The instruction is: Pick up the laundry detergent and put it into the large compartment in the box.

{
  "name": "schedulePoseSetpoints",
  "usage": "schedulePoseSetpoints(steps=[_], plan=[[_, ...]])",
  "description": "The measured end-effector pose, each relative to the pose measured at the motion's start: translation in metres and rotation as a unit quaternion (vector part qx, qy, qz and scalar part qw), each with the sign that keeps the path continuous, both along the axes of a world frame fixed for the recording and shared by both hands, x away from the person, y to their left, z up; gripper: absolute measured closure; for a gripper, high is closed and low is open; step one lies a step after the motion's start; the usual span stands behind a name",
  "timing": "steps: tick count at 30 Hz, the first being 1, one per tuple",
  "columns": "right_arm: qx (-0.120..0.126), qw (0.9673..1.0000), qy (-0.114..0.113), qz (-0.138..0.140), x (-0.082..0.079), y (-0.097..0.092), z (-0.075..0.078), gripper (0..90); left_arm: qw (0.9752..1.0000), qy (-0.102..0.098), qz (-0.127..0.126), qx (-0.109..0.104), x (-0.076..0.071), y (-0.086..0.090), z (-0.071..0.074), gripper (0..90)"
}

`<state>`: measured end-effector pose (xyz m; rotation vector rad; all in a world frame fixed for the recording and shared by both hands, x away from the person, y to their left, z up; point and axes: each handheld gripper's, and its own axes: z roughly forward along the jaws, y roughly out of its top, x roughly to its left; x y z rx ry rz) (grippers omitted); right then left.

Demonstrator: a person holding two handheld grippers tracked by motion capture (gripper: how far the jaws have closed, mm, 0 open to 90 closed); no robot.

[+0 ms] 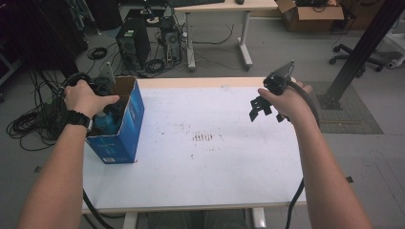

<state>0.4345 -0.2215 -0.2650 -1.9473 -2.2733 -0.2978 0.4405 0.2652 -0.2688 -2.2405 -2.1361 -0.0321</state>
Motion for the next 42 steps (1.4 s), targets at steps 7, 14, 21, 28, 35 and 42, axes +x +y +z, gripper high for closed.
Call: schedulePoseSetpoints(steps=[7,14,21,28,35,42], plan=[[0.0,1.0,0.001,0.0,0.0002,0.0,-0.0005,3.8,1.0,0.0,-0.001,-0.001,0.0008,-0.0004,-0.0026,37.4],[0.001,1.0,0.003,-0.001,0.0003,-0.0007,-0.0022,3.7,1.0,0.0,-0.004,-0.001,0.0006,-0.0008,-0.0029,37.4],[0.002,1.0,0.002,0.0,0.0002,0.0,-0.0027,3.7,1.0,-0.002,-0.007,0.002,0.0009,-0.0029,-0.0035,37.2],[0.001,1.0,0.003,-0.003,-0.0007,-0.0024,-0.0027,3.7,1.0,-0.002,-0.009,0.0,0.0006,-0.0032,-0.0033,37.0],[0.002,1.0,0.002,-0.001,-0.0011,-0.0026,-0.0028,3.7,0.9999,-0.005,-0.009,-0.005,-0.0001,-0.0039,-0.001,35.7],[0.003,1.0,0.003,-0.001,-0.0013,-0.0019,-0.0031,3.7,1.0,-0.003,-0.003,-0.009,-0.0018,-0.0022,0.0007,31.0]])
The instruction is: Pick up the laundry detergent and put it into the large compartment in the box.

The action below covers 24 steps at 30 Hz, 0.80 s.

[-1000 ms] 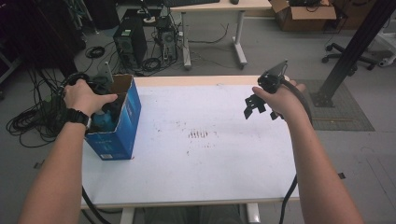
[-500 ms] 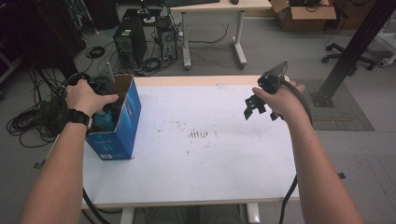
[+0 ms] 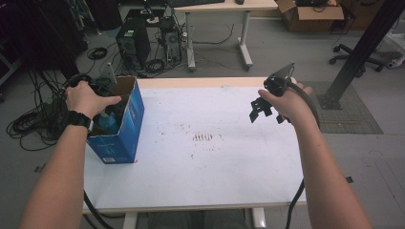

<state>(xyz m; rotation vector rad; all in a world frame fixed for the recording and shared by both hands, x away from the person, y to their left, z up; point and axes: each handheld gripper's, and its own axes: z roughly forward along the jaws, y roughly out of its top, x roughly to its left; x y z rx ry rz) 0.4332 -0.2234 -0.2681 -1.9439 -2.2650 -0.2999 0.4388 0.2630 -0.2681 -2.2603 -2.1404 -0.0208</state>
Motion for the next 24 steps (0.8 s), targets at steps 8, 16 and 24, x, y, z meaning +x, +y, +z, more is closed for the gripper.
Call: schedulePoseSetpoints(steps=[8,16,24], plan=[[0.002,1.0,0.001,-0.001,-0.001,-0.001,0.0,3.8,1.0,-0.004,-0.001,-0.001,-0.001,-0.001,0.008,29.9],[0.001,1.0,-0.001,0.001,-0.001,-0.001,0.001,3.7,1.0,-0.008,-0.003,-0.001,-0.003,-0.003,0.018,28.0],[0.003,1.0,0.0,-0.001,-0.002,-0.001,0.001,3.7,0.9998,-0.018,-0.007,-0.004,-0.005,-0.006,0.031,22.5]])
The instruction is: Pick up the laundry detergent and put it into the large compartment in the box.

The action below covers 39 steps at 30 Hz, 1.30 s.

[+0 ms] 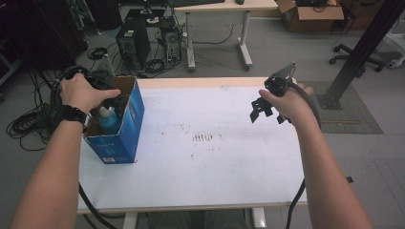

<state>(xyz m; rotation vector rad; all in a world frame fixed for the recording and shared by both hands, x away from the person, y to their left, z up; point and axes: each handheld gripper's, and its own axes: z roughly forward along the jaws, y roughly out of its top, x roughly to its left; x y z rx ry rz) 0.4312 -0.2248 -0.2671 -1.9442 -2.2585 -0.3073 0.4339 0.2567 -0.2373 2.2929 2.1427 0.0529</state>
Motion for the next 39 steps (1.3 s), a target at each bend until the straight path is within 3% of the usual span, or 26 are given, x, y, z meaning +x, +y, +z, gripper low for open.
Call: schedulePoseSetpoints(steps=[19,25,39], plan=[[0.0,1.0,-0.002,0.001,-0.004,-0.001,0.003,3.7,0.9996,-0.02,-0.016,-0.015,-0.005,-0.014,0.027,15.2],[0.001,1.0,-0.003,-0.001,-0.004,-0.002,0.004,3.7,0.999,-0.028,-0.026,-0.025,-0.004,-0.025,0.036,13.3],[0.003,1.0,-0.005,-0.008,-0.008,-0.011,0.006,3.7,0.9973,-0.026,-0.06,-0.033,-0.001,-0.062,0.045,4.9]])
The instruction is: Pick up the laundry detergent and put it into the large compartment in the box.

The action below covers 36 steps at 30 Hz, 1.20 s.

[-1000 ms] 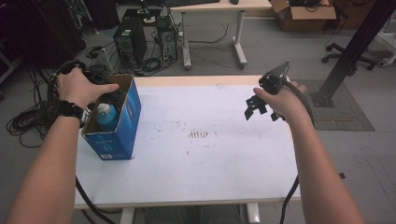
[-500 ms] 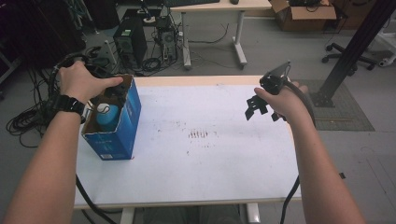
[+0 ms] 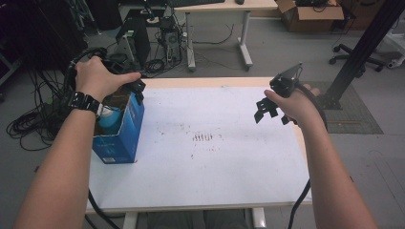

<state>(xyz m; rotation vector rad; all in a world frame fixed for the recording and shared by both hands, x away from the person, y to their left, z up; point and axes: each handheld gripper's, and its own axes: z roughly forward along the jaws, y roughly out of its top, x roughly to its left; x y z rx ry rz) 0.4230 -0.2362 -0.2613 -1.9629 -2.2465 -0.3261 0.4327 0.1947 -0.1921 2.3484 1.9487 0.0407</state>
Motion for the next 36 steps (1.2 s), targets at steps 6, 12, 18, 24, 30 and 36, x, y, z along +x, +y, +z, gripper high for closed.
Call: schedulePoseSetpoints(steps=[6,12,18,24,30,36], plan=[[0.002,1.0,0.0,0.0,-0.002,-0.002,0.0,3.7,0.9999,0.002,-0.017,0.002,-0.001,-0.019,-0.001,4.9],[0.003,1.0,-0.001,-0.003,-0.004,-0.004,0.001,3.7,0.9995,0.003,-0.033,0.002,-0.002,-0.038,-0.002,4.9],[0.005,1.0,-0.002,-0.003,-0.006,-0.007,0.0,3.7,0.9986,0.009,-0.051,0.008,-0.003,-0.06,-0.011,4.9],[0.006,1.0,-0.002,-0.004,-0.007,-0.009,0.0,3.7,0.9978,0.009,-0.065,0.0,-0.005,-0.077,-0.02,4.9],[0.008,1.0,-0.004,-0.004,-0.009,-0.01,-0.001,3.7,0.9973,0.009,-0.073,0.003,-0.006,-0.089,-0.024,4.9],[0.008,1.0,-0.004,-0.003,-0.01,-0.012,-0.001,3.7,0.997,0.011,-0.077,-0.002,-0.007,-0.095,-0.03,4.9]])
